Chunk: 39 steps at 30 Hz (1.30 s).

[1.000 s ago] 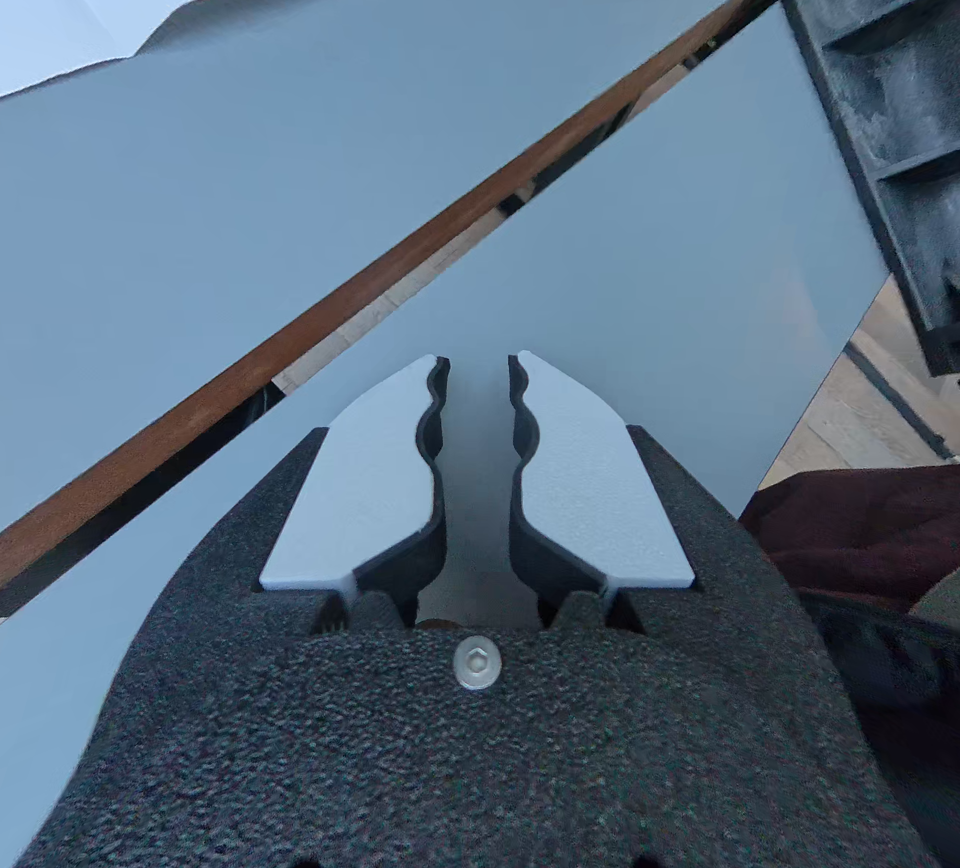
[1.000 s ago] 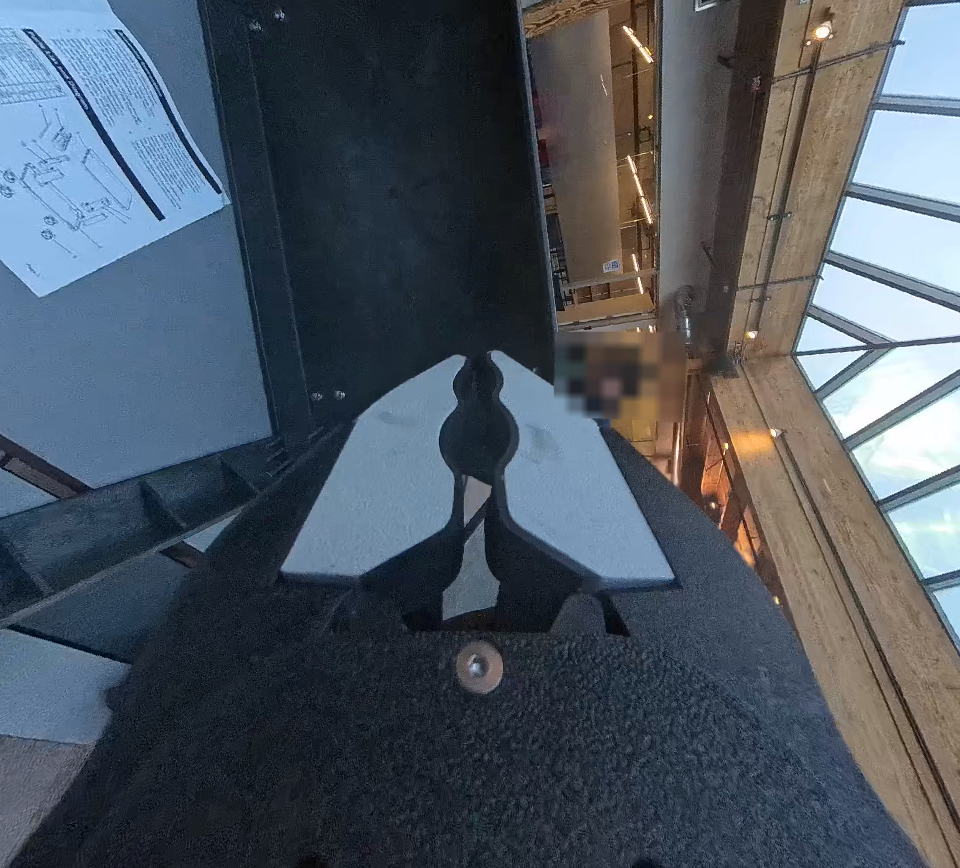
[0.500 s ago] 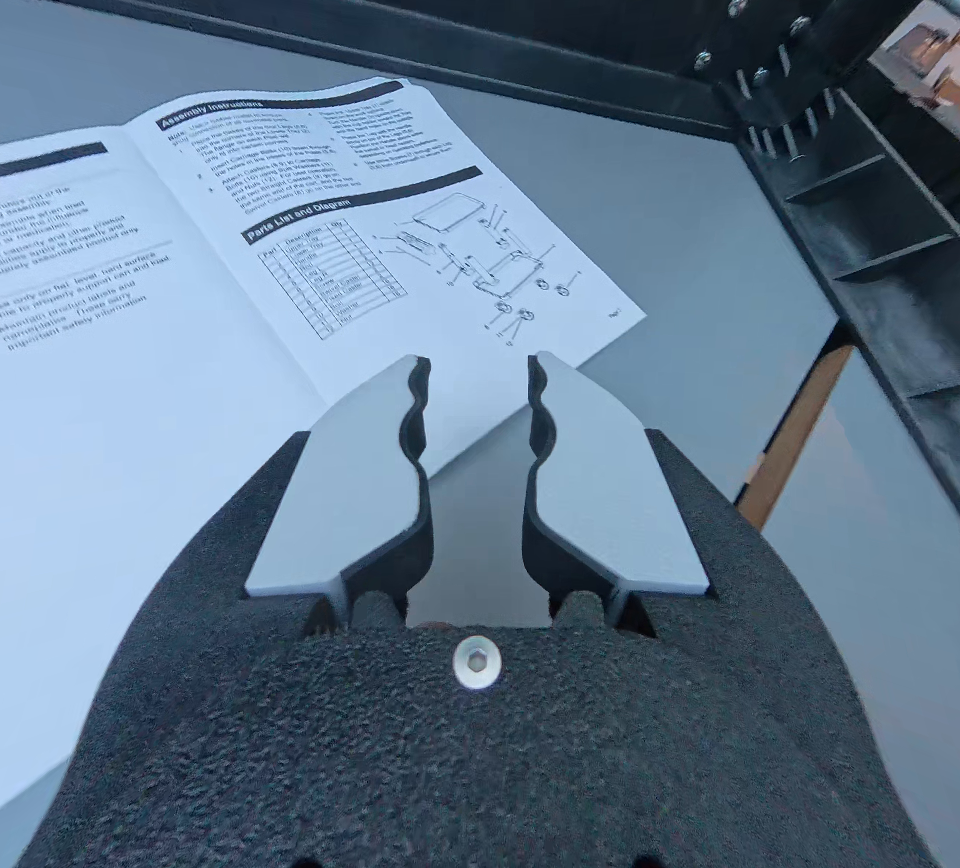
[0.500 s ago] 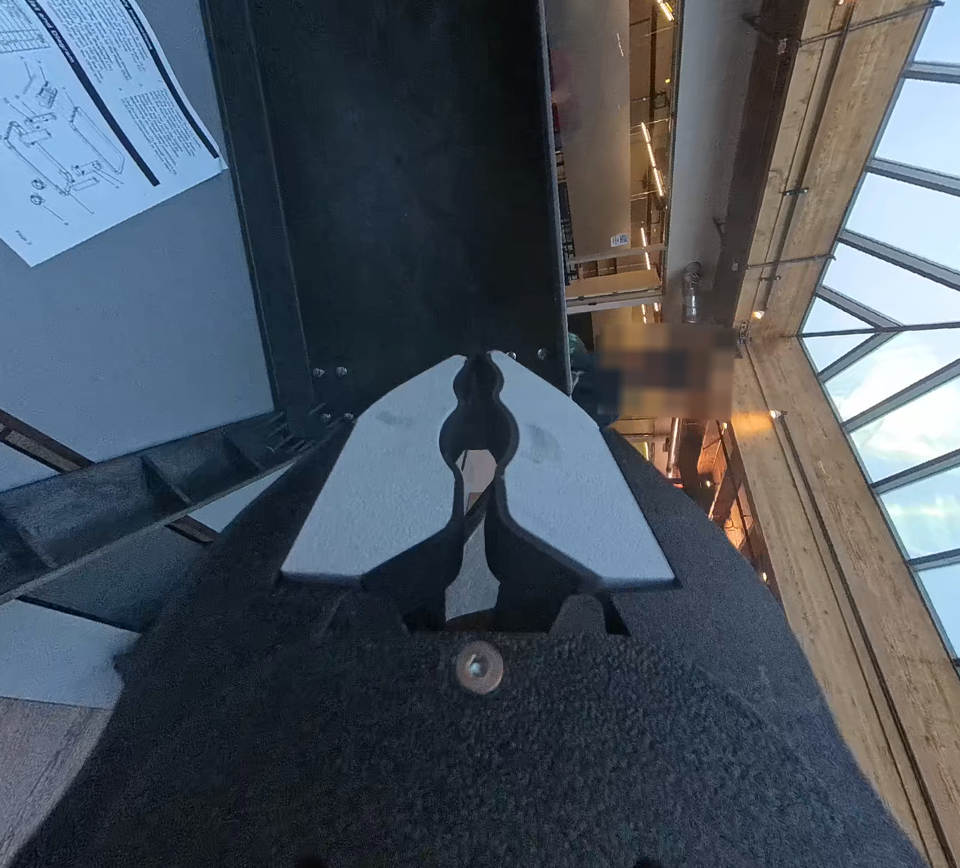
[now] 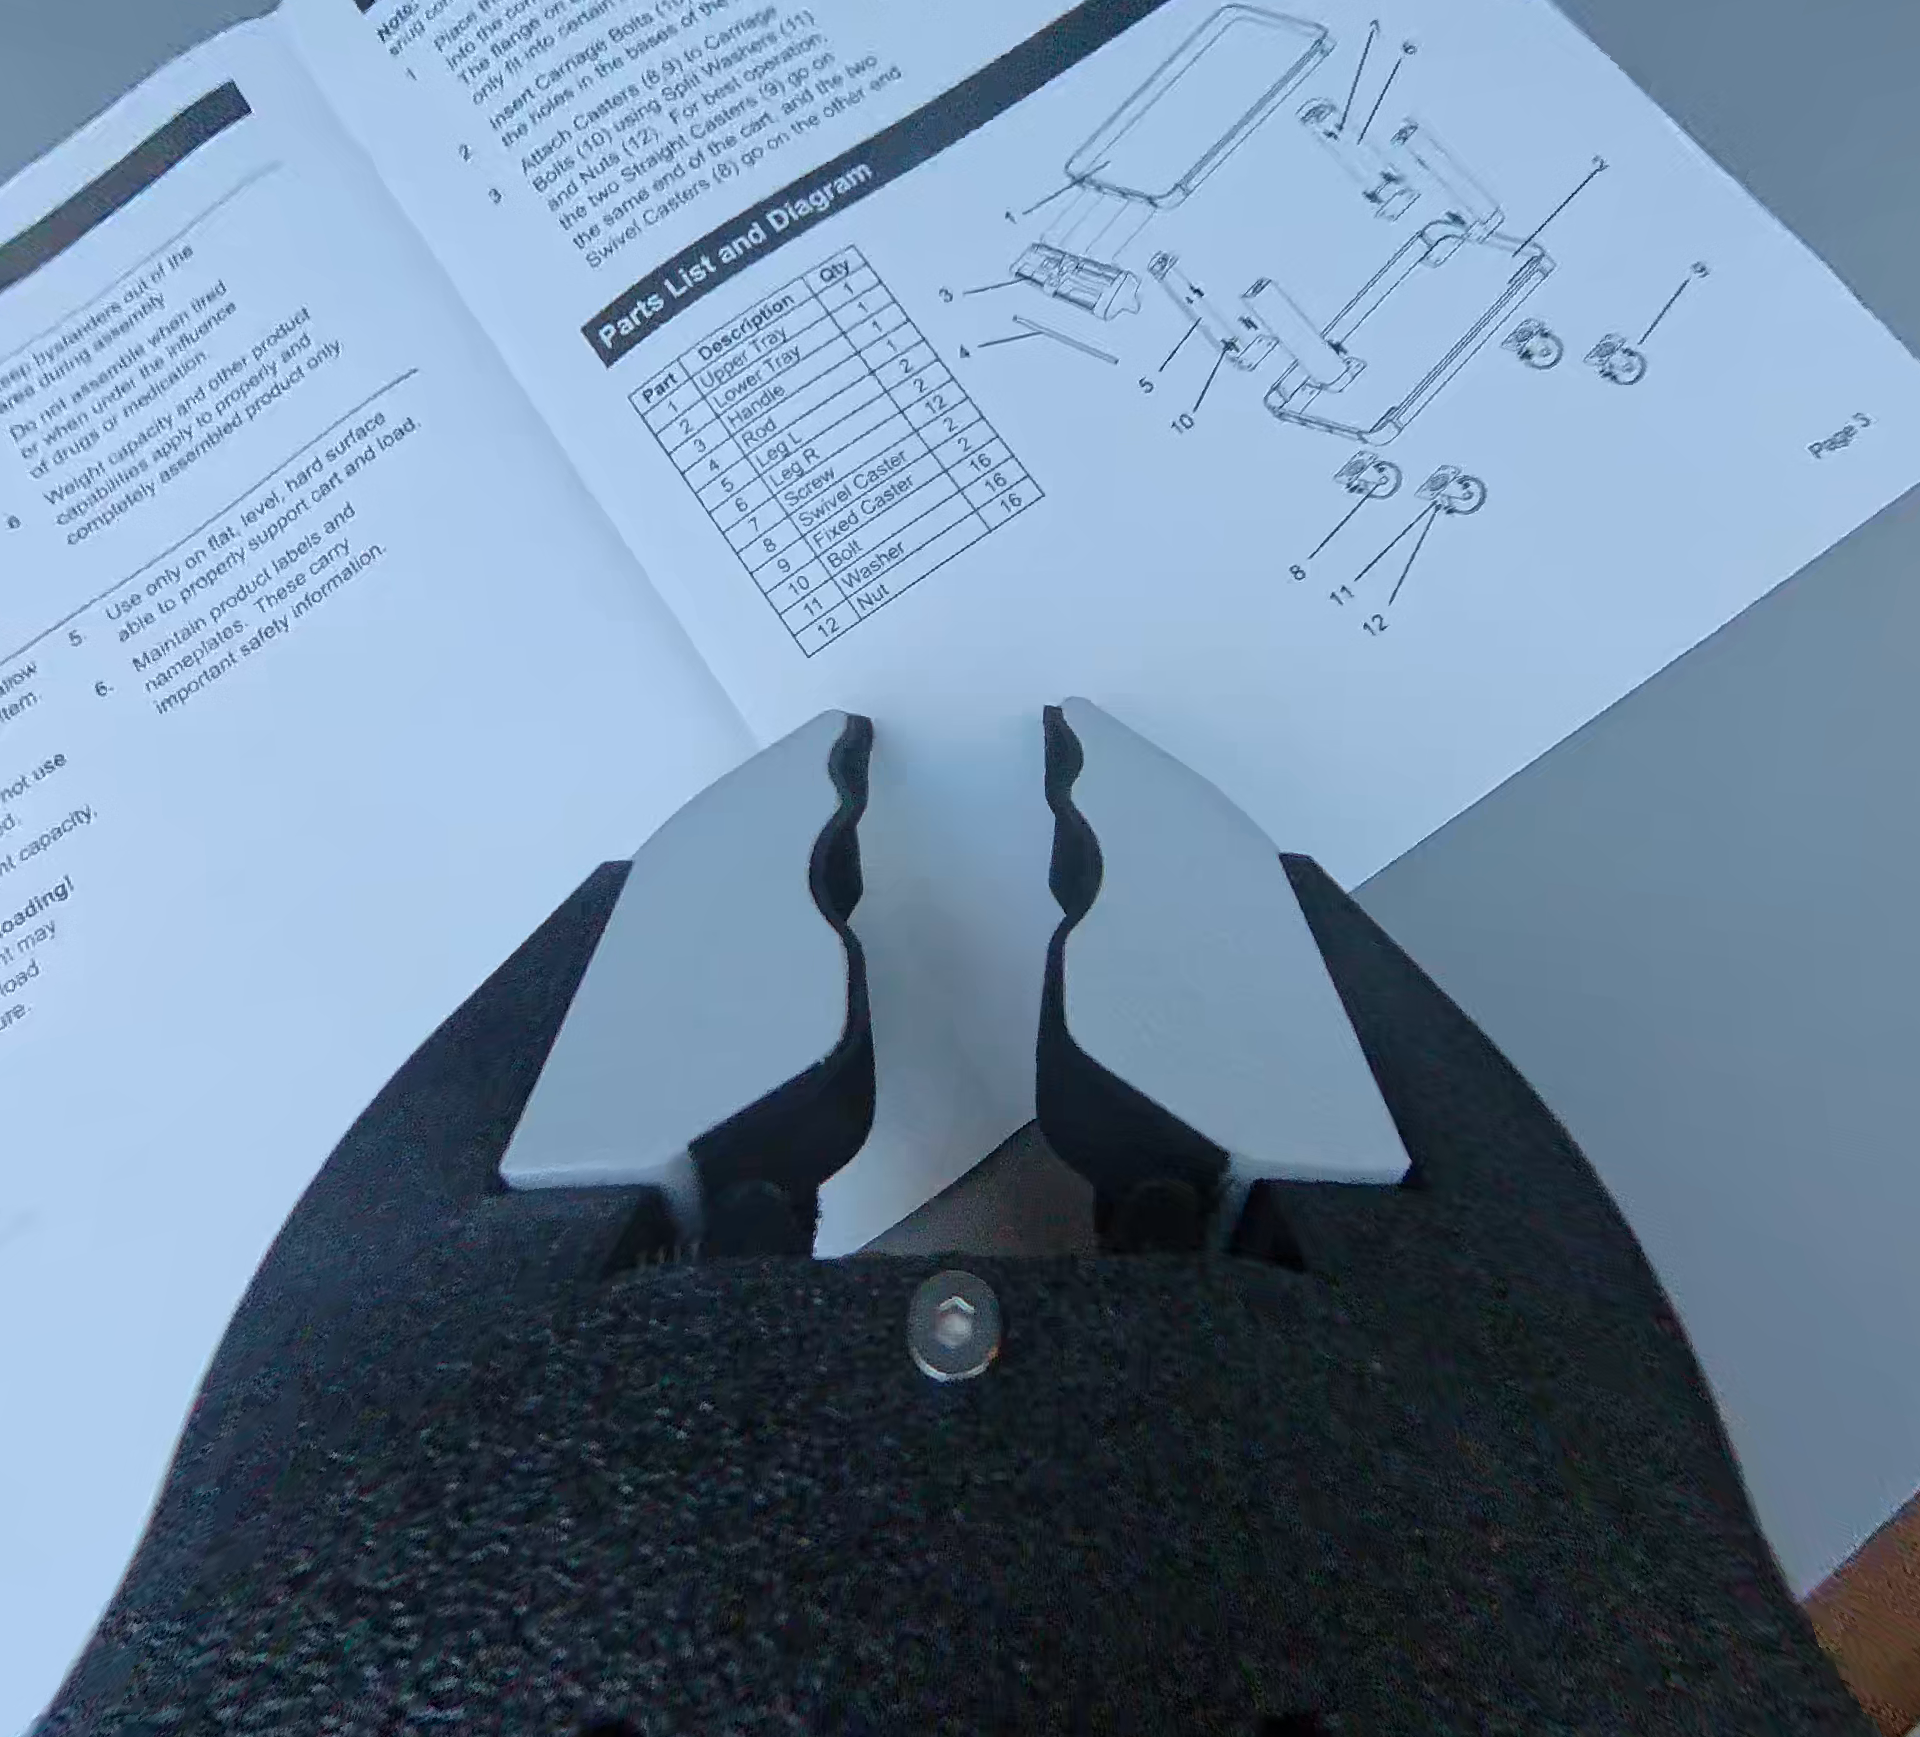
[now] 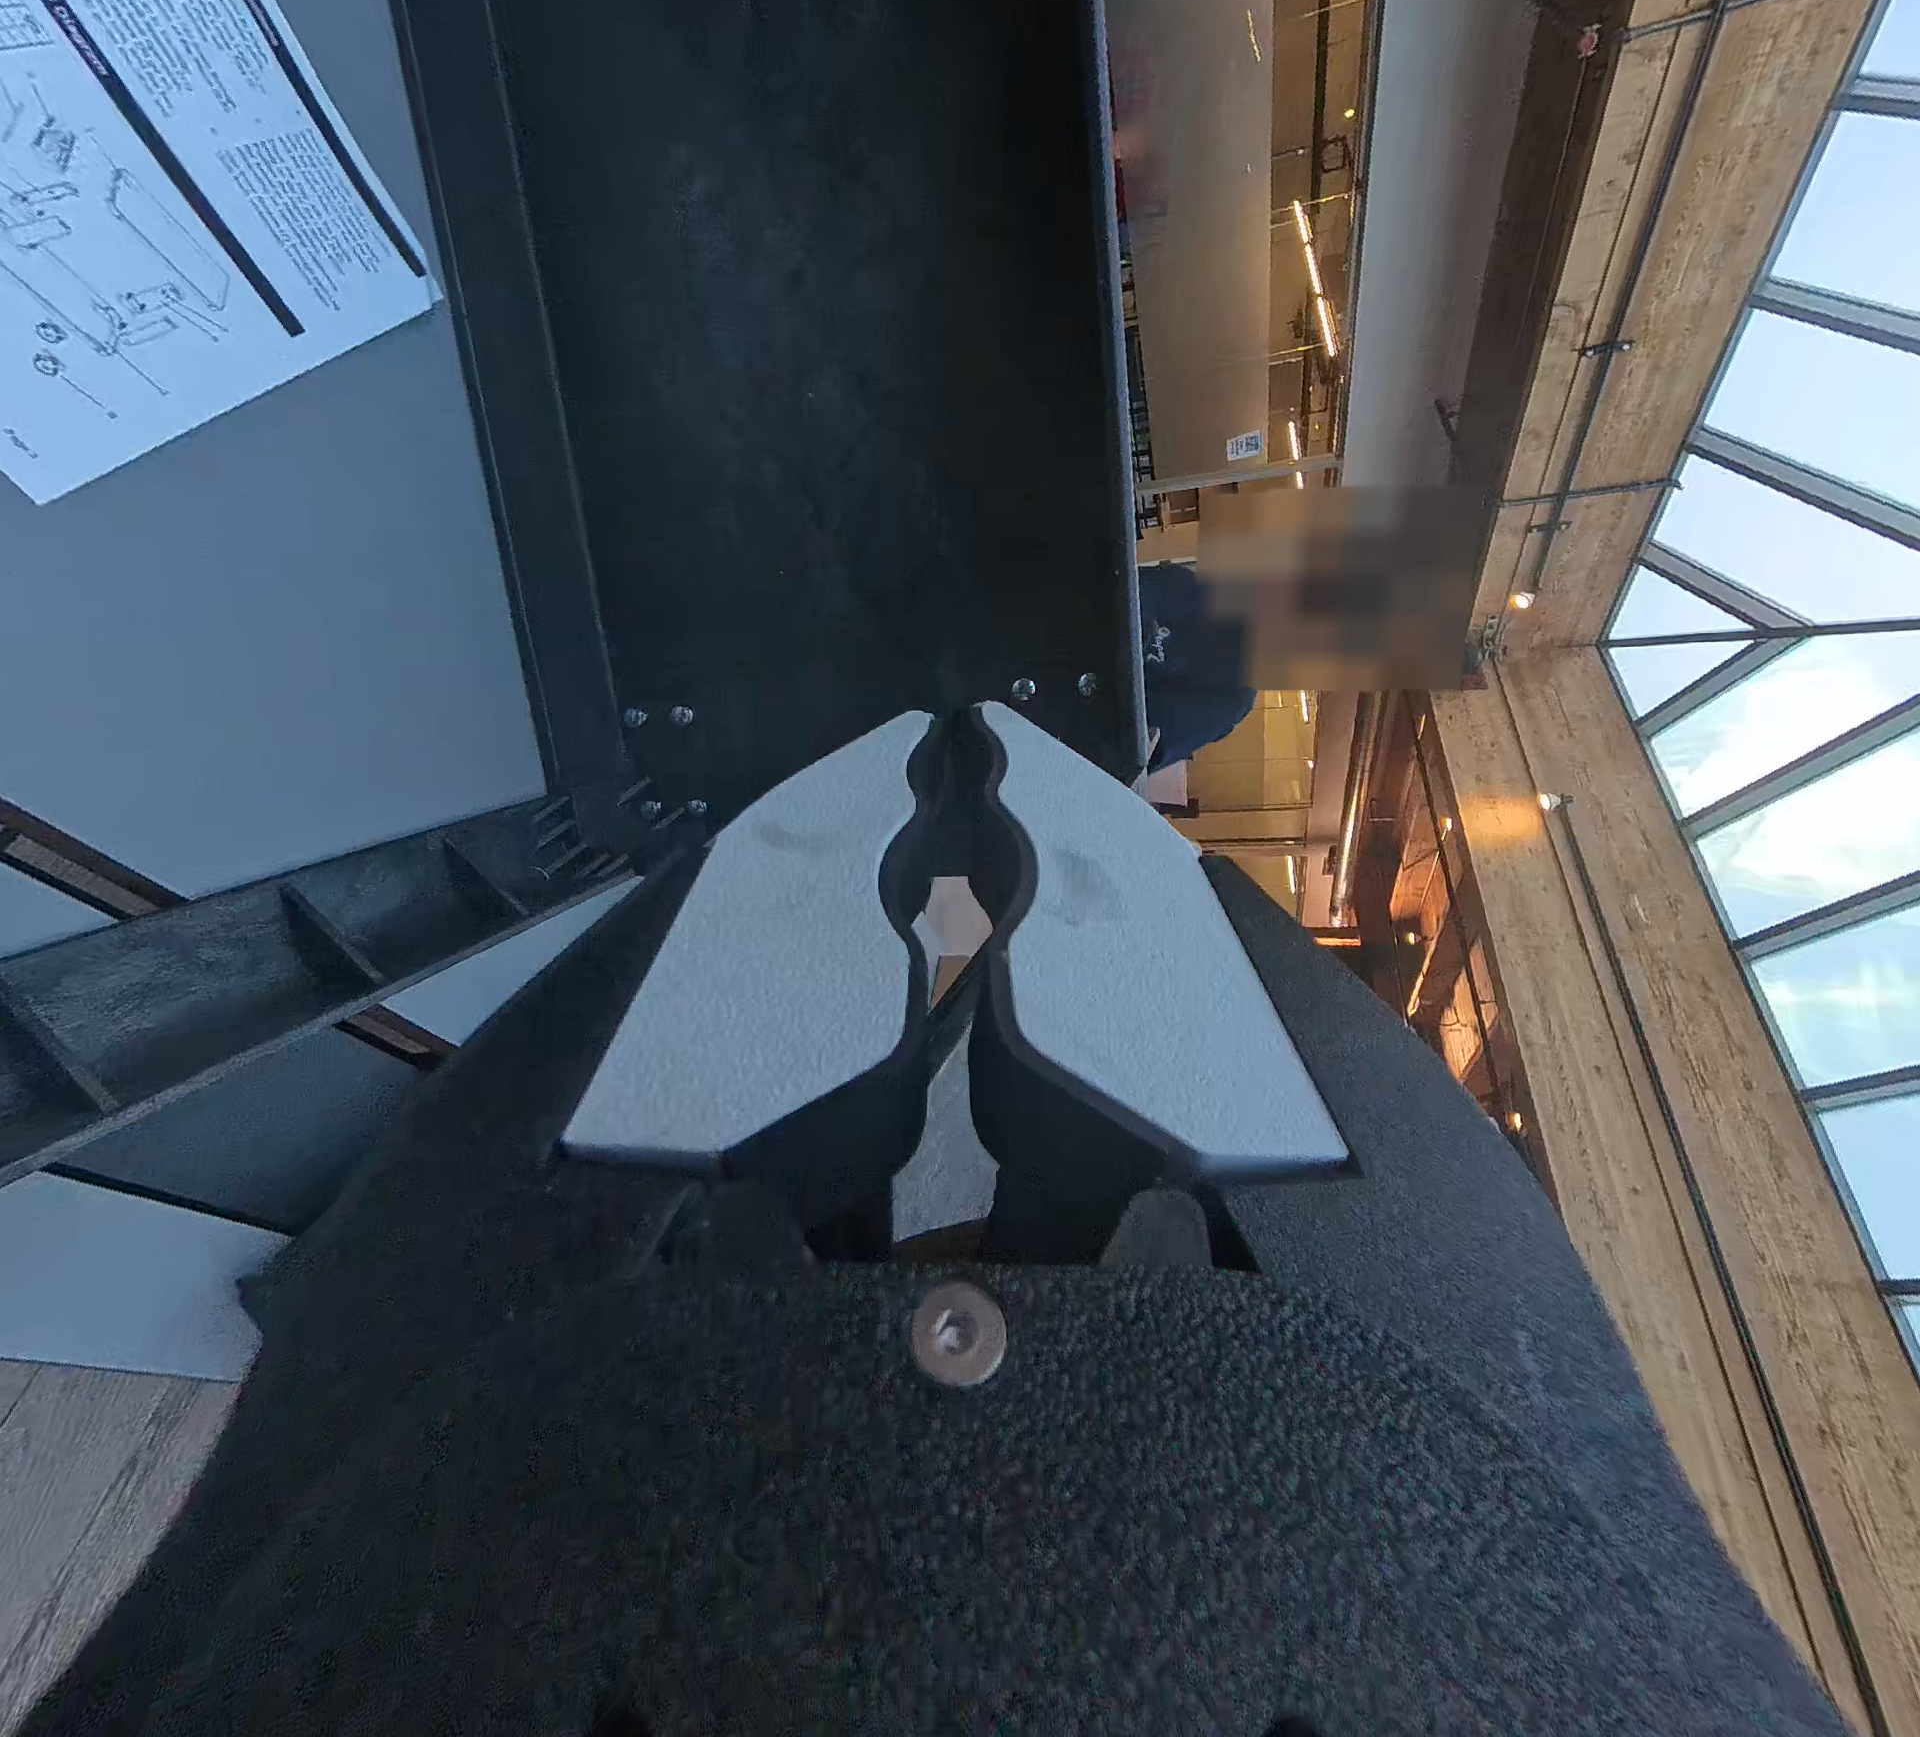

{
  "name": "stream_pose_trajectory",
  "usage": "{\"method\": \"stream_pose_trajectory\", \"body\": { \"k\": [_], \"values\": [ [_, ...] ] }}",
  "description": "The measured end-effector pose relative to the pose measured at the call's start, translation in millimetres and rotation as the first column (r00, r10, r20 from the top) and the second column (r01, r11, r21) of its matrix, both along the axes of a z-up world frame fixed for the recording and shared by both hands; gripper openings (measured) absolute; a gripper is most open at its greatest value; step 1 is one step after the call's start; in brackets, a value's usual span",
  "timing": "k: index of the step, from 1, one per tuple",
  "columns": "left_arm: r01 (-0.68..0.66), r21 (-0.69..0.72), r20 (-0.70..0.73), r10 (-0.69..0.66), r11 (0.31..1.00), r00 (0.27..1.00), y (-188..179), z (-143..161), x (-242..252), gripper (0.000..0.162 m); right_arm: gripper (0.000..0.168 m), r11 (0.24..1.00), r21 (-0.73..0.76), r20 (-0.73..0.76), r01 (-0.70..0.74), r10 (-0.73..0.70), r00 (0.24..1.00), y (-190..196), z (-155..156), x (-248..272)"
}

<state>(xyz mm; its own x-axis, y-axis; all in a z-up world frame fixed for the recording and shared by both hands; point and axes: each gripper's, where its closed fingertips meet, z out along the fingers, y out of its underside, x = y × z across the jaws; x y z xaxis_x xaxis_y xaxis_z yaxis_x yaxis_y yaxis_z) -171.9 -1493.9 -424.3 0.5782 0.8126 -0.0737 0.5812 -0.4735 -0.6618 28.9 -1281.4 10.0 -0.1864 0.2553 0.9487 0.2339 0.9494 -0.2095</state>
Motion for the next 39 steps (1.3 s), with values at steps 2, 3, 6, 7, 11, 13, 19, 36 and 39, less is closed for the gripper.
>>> {"method": "stream_pose_trajectory", "body": {
  "k": [2,3,6,7,11,13,19,36,39],
  "values": [
    [0.022,-0.017,-0.013,-0.022,1.0,1.0,3.1,0.2,2.1,0.025,0.005,1.0,0.002,0.004,0.002,-0.002,1.0,-0.1,-0.6,-0.3],
    [0.031,-0.014,-0.011,-0.031,0.999,0.999,5.1,-0.1,3.4,0.021,0.005,1.0,0.006,0.006,0.003,-0.003,1.0,0.0,-1.1,-0.5],
    [0.029,0.009,0.003,-0.029,1.0,1.0,7.1,-0.4,6.5,0.017,0.005,1.0,0.013,0.015,0.011,-0.011,1.0,0.8,-2.3,-1.1],
    [0.034,0.013,0.008,-0.034,0.999,0.999,7.0,-0.3,7.3,0.017,0.005,1.0,0.015,0.016,0.013,-0.013,1.0,1.0,-2.5,-1.2],
    [0.059,0.042,0.05,-0.061,0.997,0.997,8.1,-0.2,11.9,0.024,0.005,1.0,0.023,0.021,0.018,-0.018,1.0,1.3,-3.3,-1.5],
    [0.086,0.029,0.05,-0.088,0.996,0.995,10.0,-0.2,15.0,0.03,0.005,1.0,0.025,0.022,0.018,-0.018,1.0,1.5,-3.5,-1.6],
    [0.097,0.037,0.064,-0.099,0.995,0.993,10.8,0.2,18.0,0.034,0.005,0.999,0.031,0.027,0.015,-0.016,1.0,1.4,-3.7,-1.6],
    [0.176,0.028,0.084,-0.178,0.984,0.98,10.4,0.8,34.8,0.045,0.006,0.999,0.04,0.042,-0.005,0.003,0.999,1.6,-1.4,-1.0],
    [0.184,0.024,0.088,-0.186,0.983,0.979,10.4,0.8,35.0,0.045,0.006,0.999,0.039,0.07,-0.018,0.015,0.997,2.7,-0.9,-1.5]
  ]
}}
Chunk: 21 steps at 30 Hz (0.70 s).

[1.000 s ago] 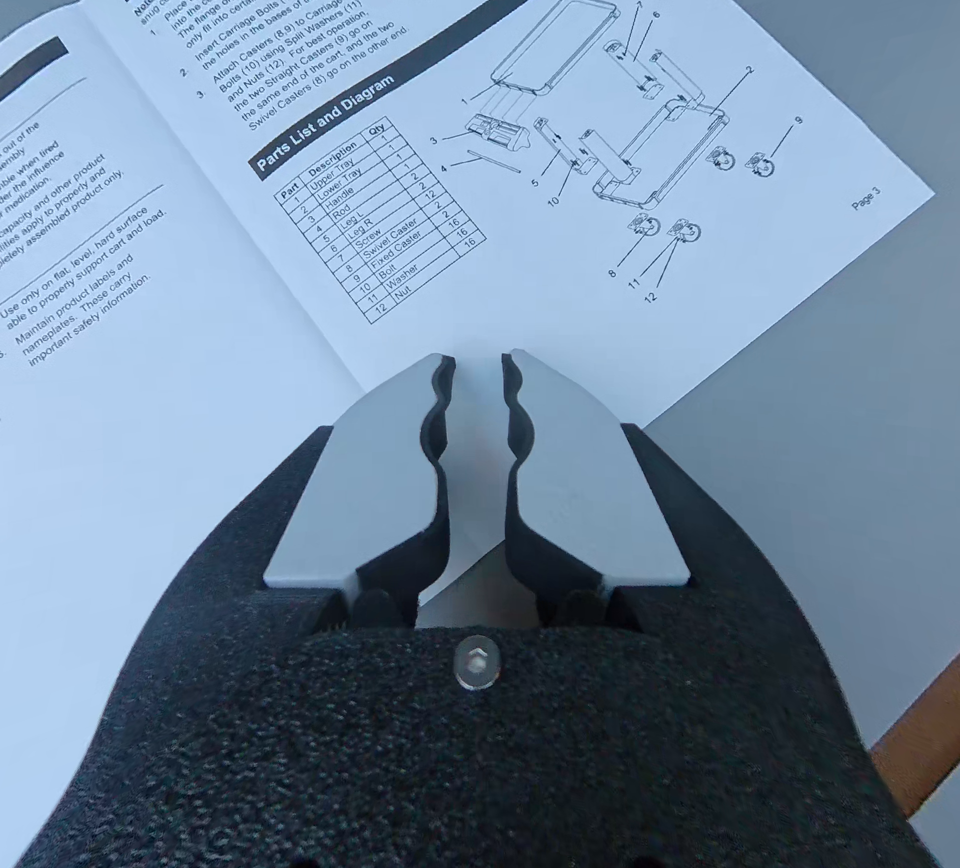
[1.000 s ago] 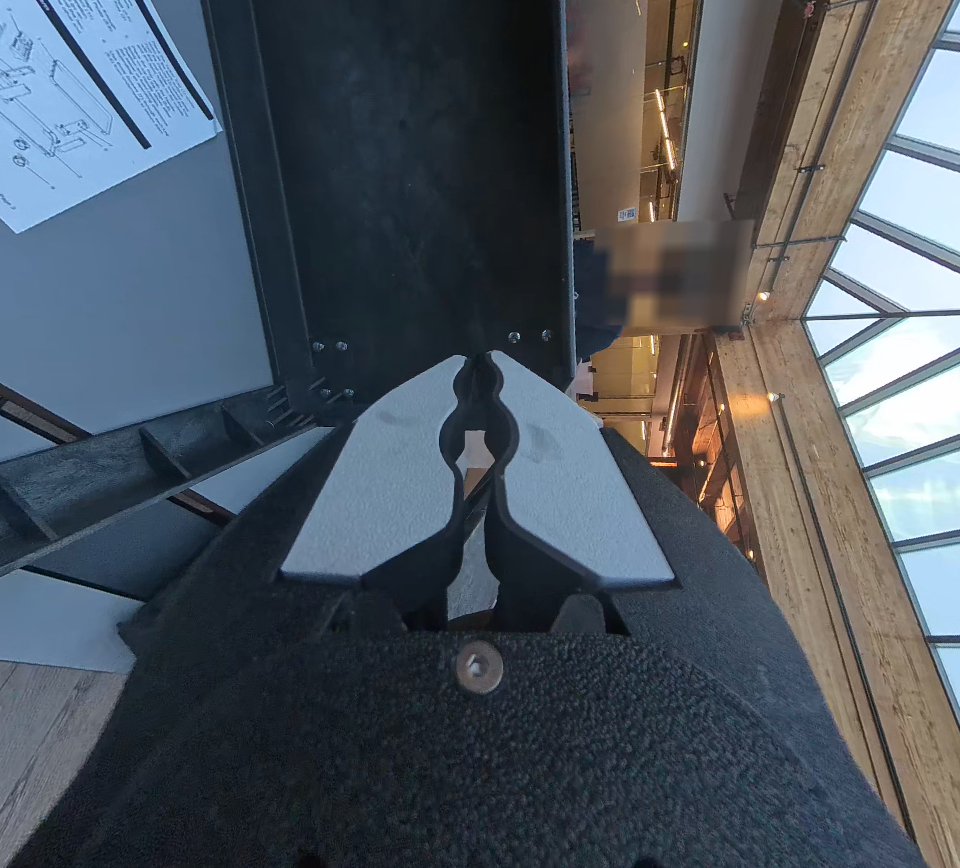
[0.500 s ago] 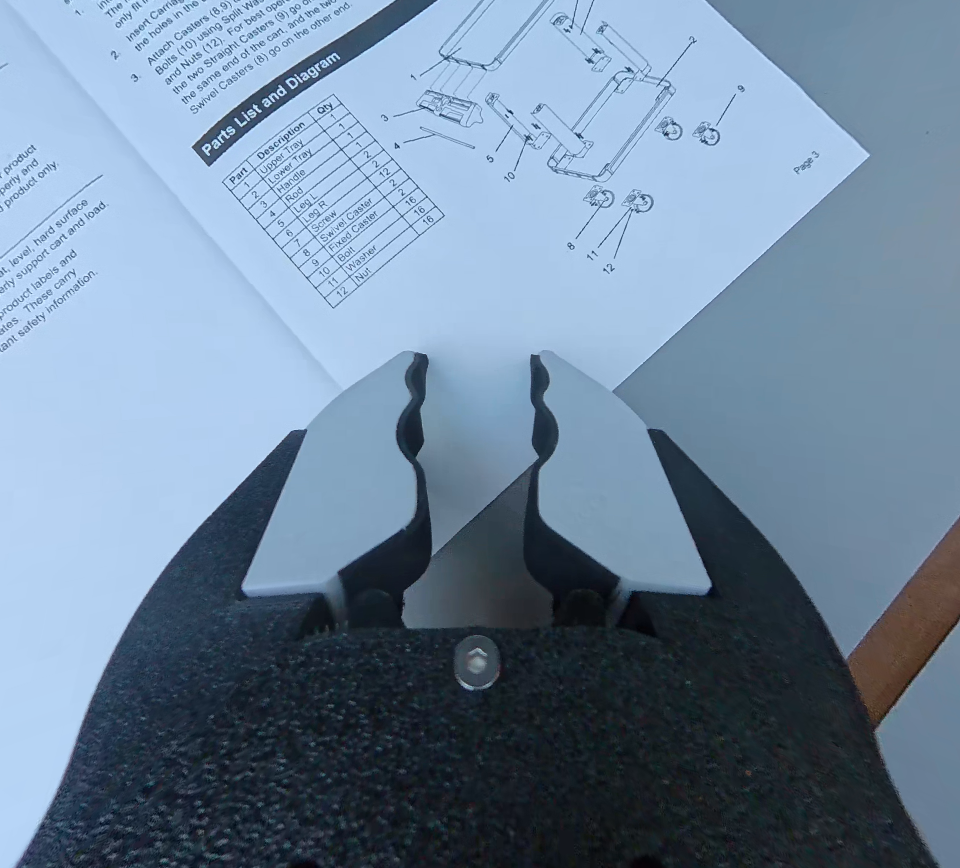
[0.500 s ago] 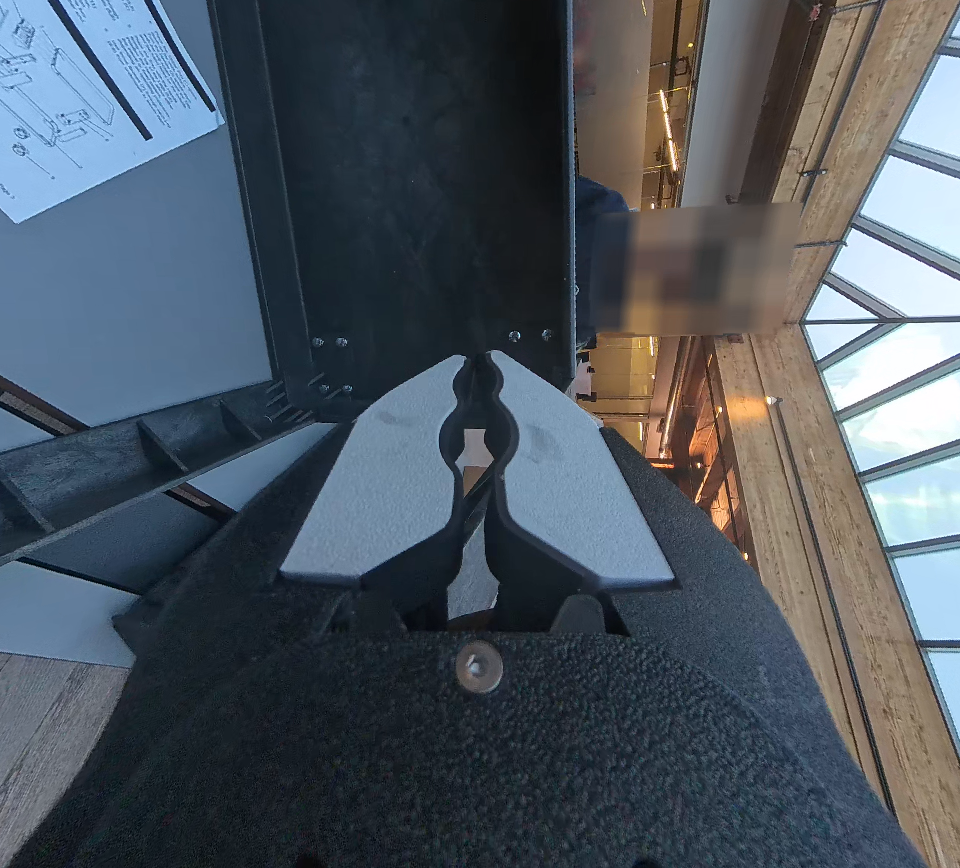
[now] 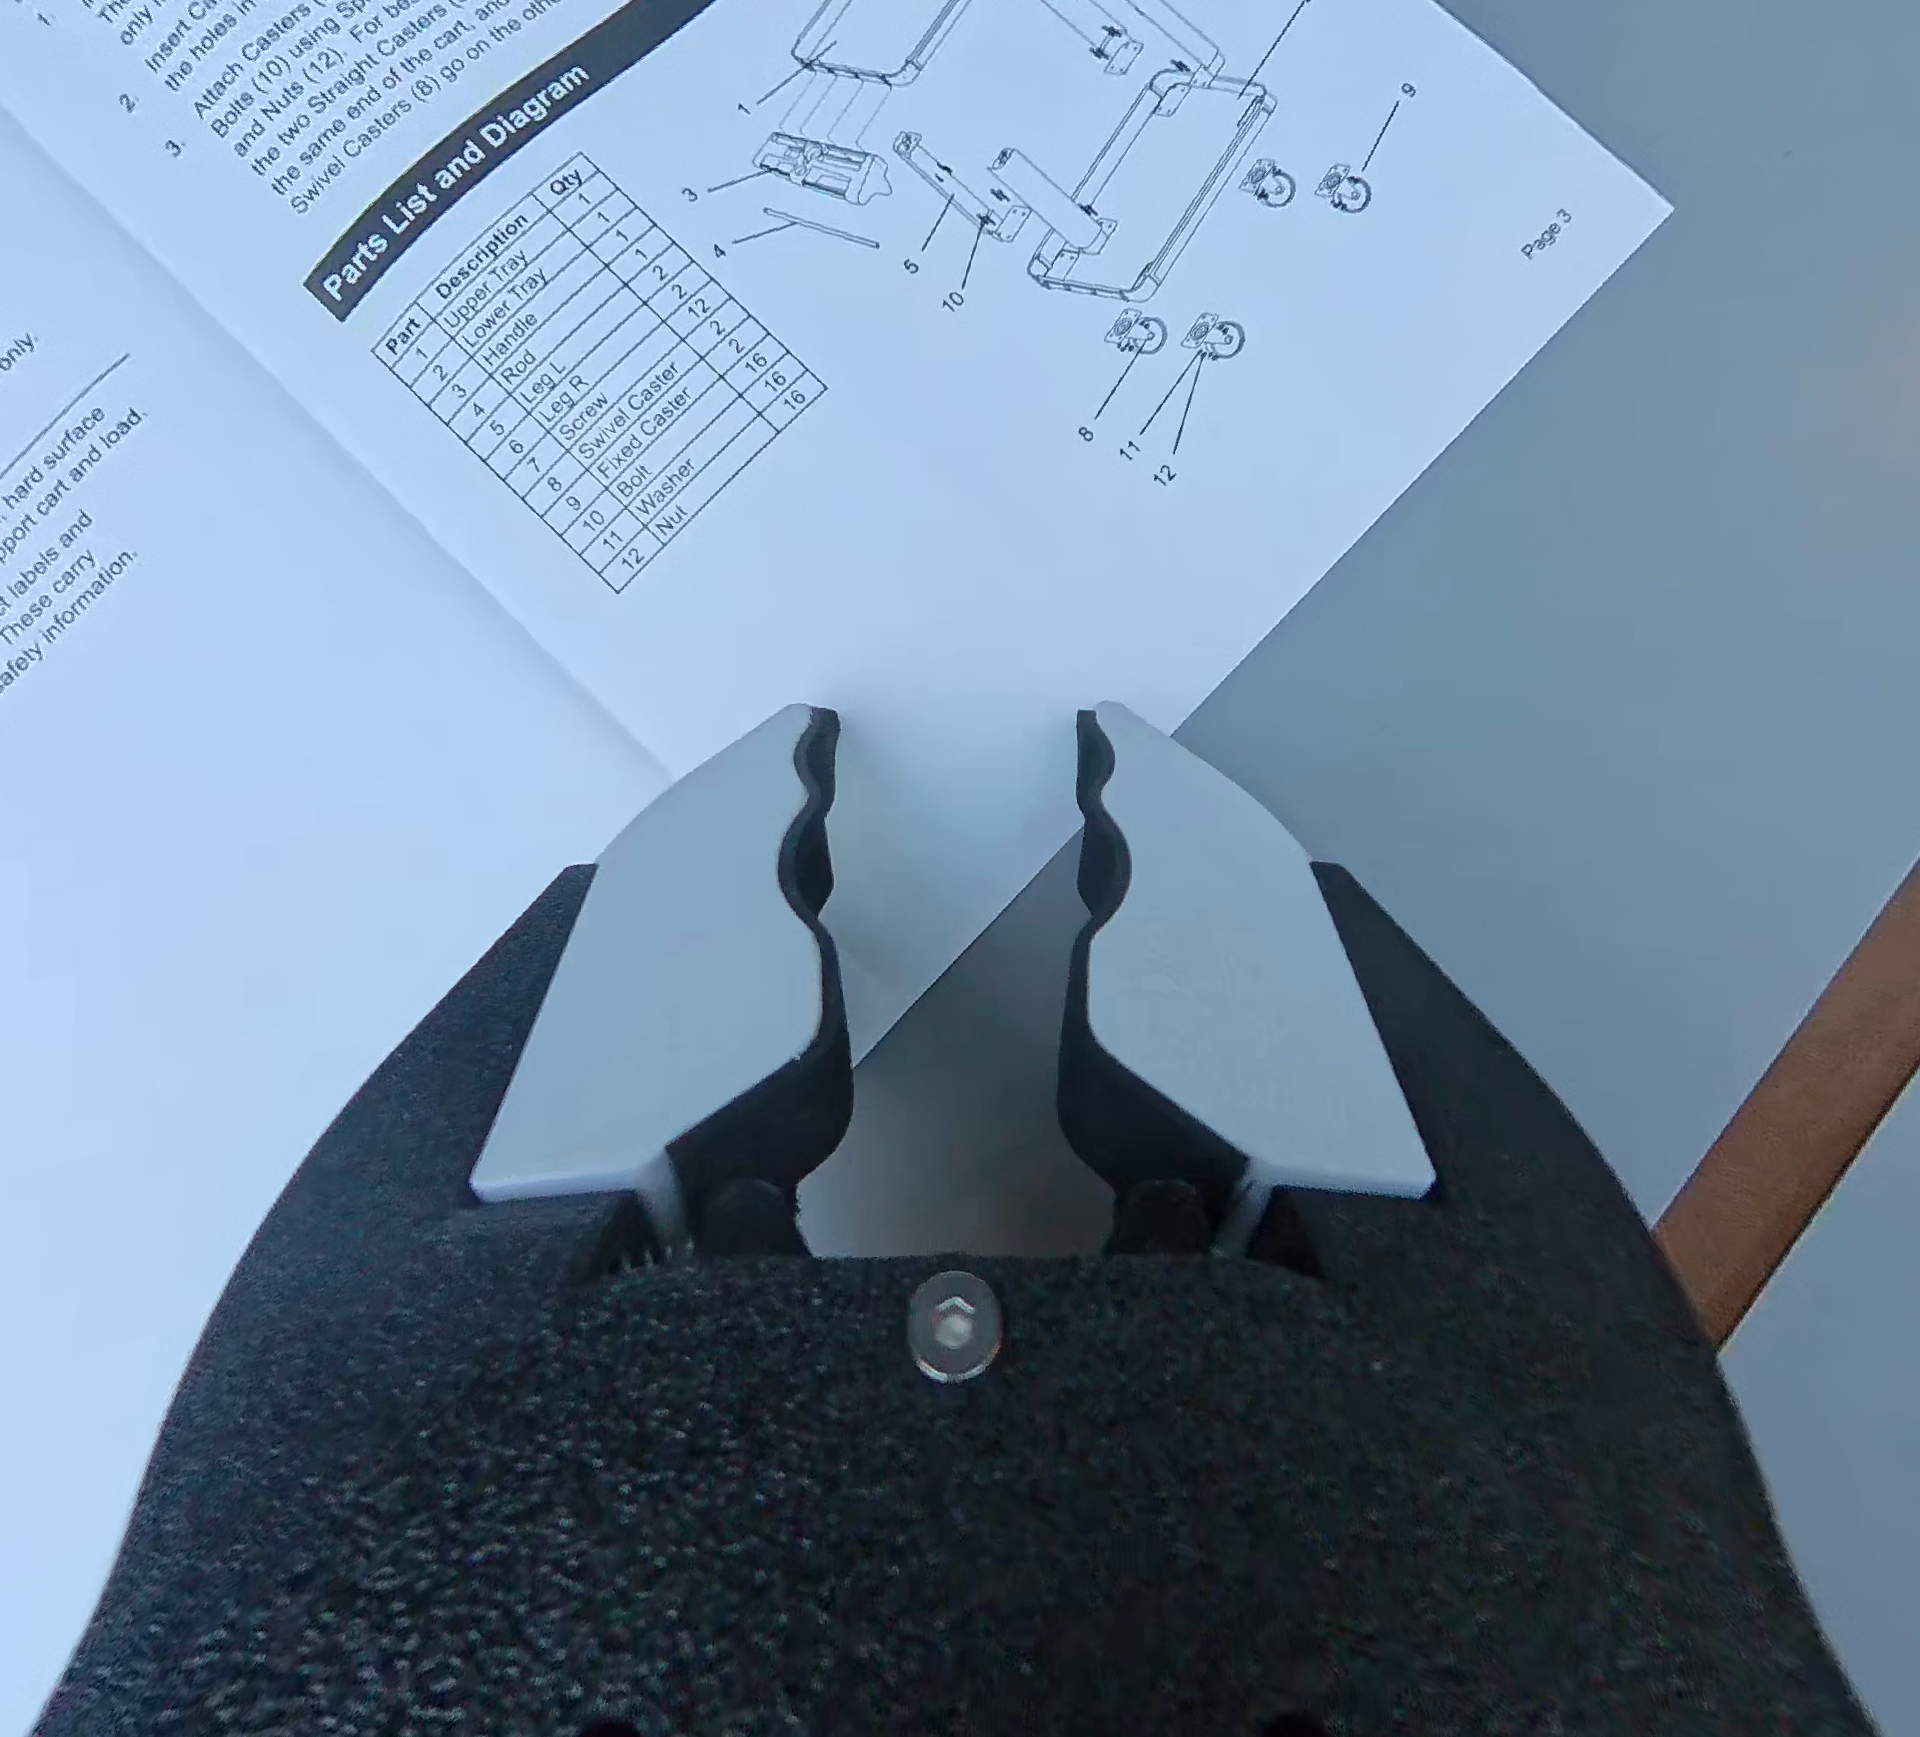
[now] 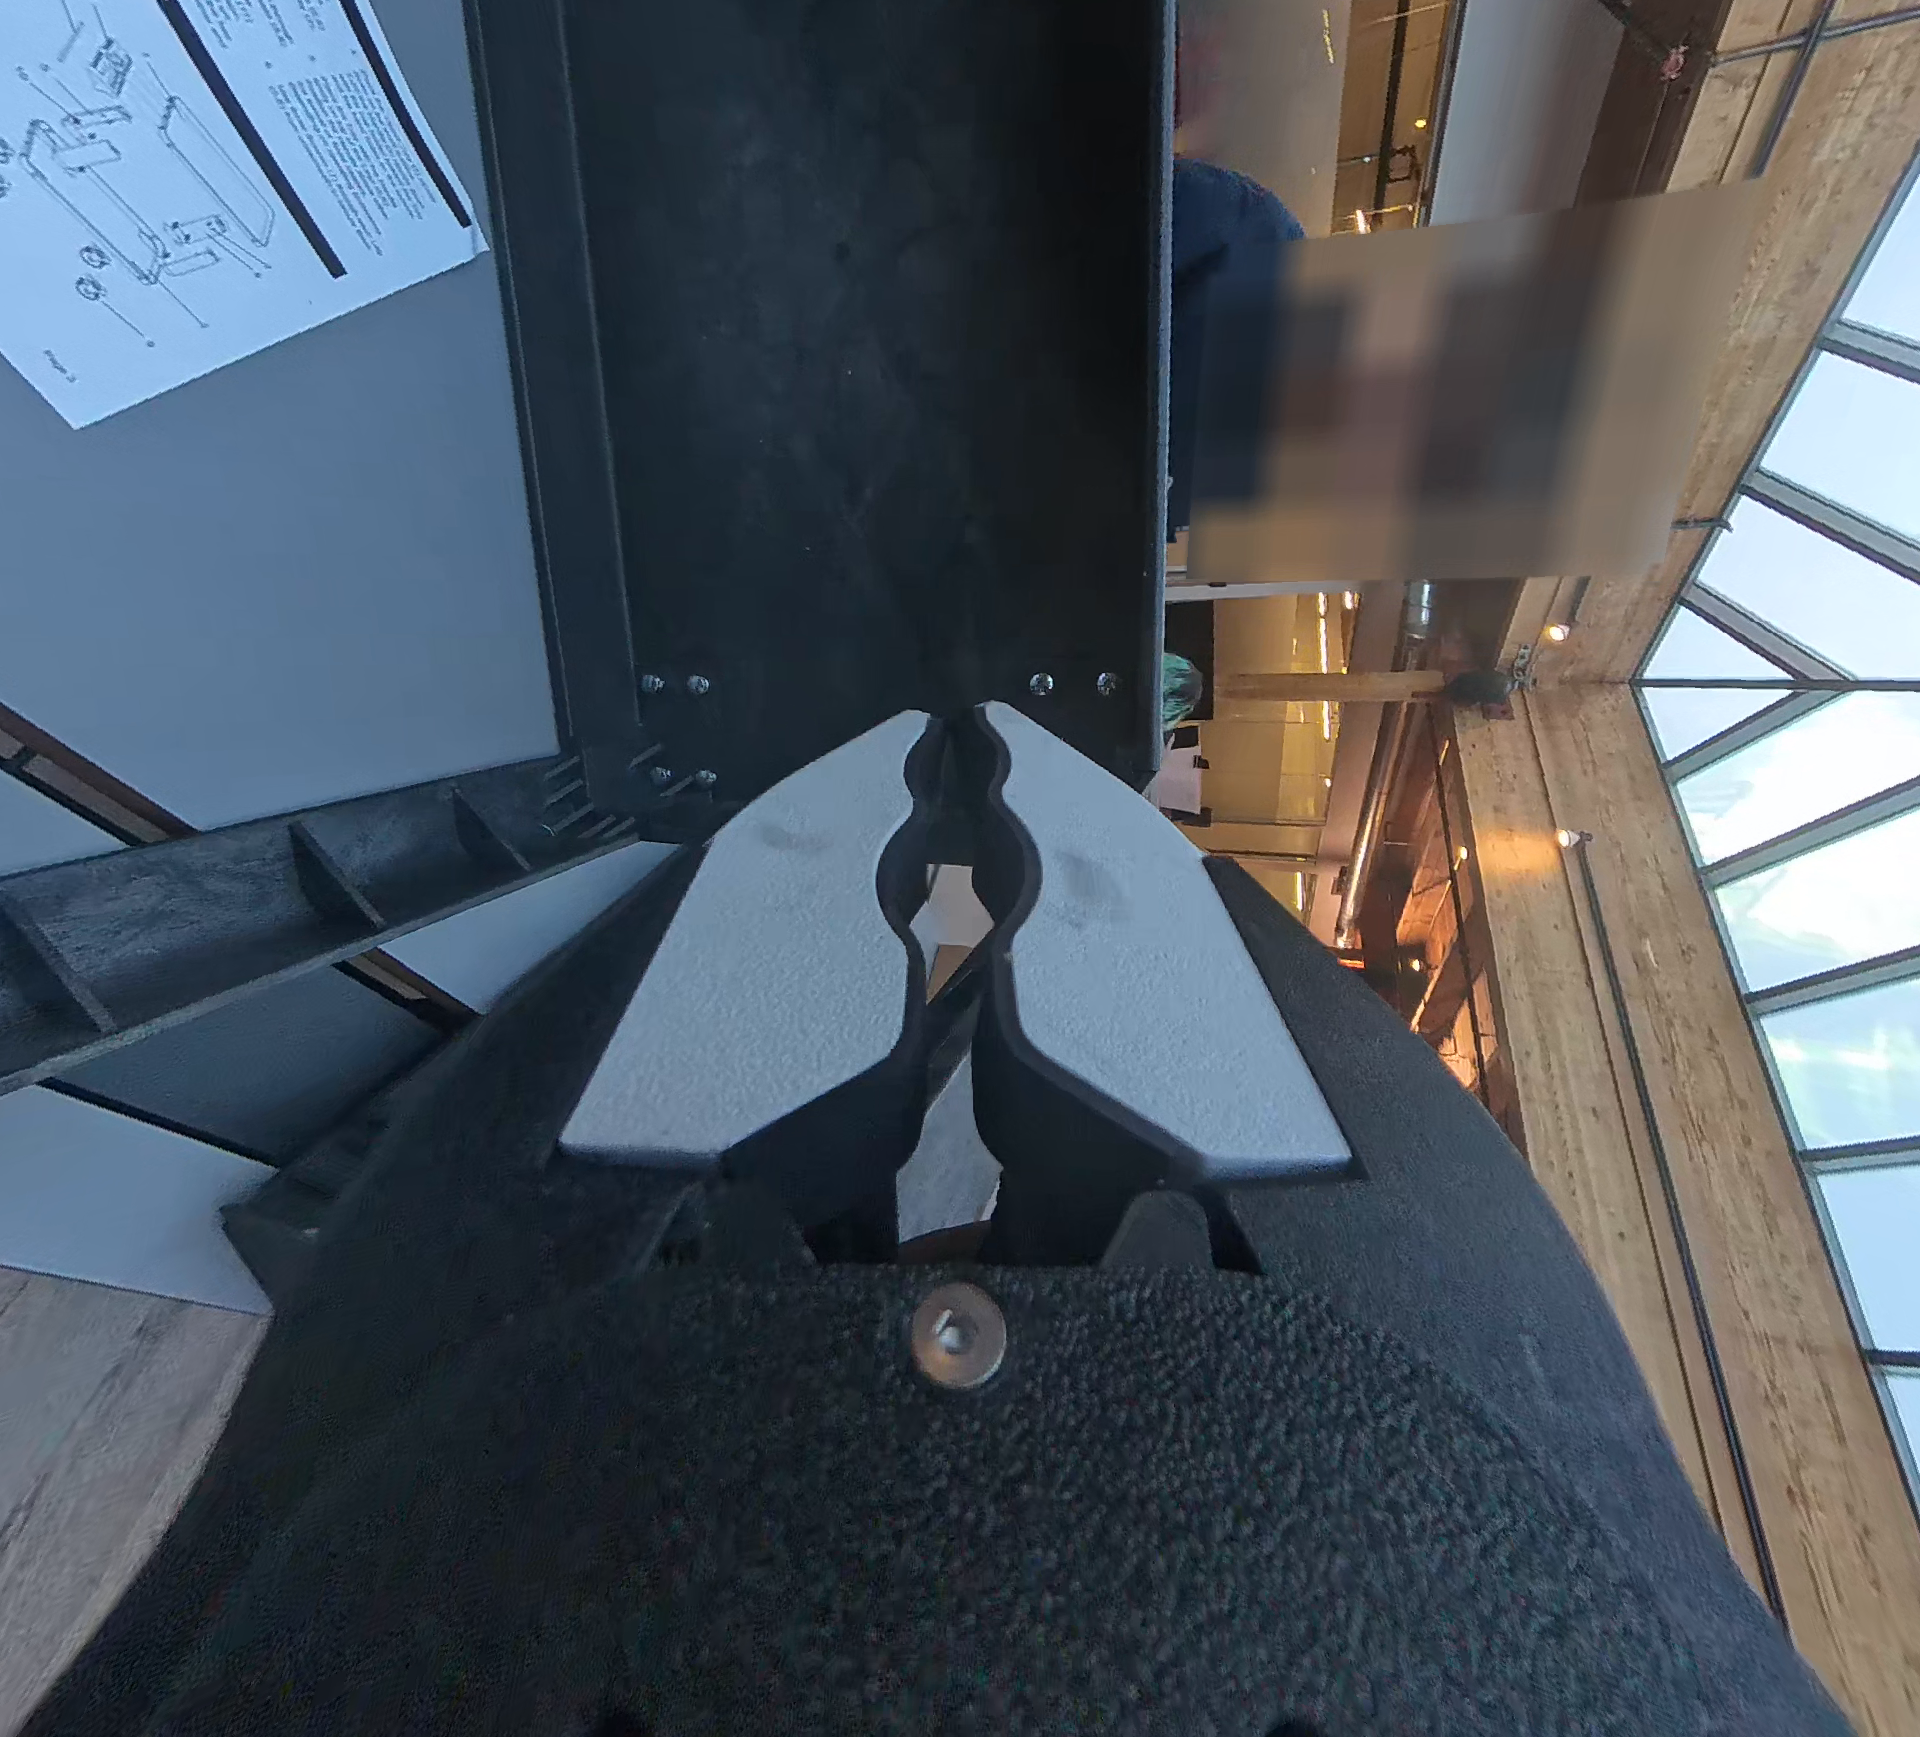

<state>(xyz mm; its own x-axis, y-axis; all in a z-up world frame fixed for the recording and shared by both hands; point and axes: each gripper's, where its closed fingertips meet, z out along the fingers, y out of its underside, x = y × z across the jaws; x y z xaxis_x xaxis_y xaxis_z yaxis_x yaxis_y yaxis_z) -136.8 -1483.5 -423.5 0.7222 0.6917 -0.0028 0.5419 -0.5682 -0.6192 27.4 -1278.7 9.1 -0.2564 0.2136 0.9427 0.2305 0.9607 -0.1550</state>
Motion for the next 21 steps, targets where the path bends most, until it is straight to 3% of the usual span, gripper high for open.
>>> {"method": "stream_pose_trajectory", "body": {
  "k": [6,11,21],
  "values": [
    [0.01,0.006,-0.003,-0.009,1.0,1.0,-0.3,0.2,0.2,0.046,0.007,0.997,0.064,0.062,-0.051,0.047,0.997,3.7,5.6,-7.0],
    [0.015,0.01,-0.007,-0.015,1.0,1.0,-0.4,0.1,0.4,0.046,0.006,0.993,0.115,0.039,-0.042,0.038,0.999,28.2,20.7,-41.3],
    [0.023,0.014,-0.012,-0.023,1.0,1.0,-0.6,0.1,0.7,0.046,0.005,0.996,0.042,-0.149,0.073,-0.066,0.987,95.9,62.3,-140.8]
  ]
}}
